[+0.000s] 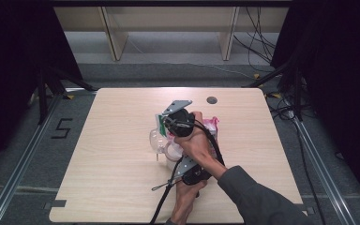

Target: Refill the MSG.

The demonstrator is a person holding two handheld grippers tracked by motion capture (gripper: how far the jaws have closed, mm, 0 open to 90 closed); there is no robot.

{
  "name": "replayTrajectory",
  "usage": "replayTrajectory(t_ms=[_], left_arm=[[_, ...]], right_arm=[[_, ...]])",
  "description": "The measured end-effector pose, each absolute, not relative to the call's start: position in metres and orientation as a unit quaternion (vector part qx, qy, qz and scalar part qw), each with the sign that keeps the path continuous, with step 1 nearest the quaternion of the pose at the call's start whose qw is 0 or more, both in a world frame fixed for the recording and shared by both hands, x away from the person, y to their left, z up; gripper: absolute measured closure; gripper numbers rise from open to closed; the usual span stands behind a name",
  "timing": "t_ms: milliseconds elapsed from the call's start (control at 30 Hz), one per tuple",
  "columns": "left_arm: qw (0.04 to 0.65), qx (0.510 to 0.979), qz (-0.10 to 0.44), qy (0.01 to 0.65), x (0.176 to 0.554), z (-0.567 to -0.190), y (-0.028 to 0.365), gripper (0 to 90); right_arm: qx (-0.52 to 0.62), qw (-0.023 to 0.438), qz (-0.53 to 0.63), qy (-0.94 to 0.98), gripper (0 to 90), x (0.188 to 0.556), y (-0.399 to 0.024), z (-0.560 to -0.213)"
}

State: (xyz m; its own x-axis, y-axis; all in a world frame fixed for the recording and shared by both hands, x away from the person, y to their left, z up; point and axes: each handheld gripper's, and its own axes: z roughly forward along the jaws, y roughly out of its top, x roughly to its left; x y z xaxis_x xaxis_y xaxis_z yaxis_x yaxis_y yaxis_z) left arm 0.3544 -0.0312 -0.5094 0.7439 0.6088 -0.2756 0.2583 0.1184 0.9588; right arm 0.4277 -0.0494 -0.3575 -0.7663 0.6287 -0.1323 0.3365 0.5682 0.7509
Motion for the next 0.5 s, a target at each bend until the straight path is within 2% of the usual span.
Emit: replayTrajectory(t_ms=[500], left_arm=[[0.670,0.651,0.130,0.331,0.3542,-0.5091,-0.0310,76.3]], right_arm=[[0.281,0.200,0.376,0.860,90.0,0.4270,-0.0492,-0.3569]])
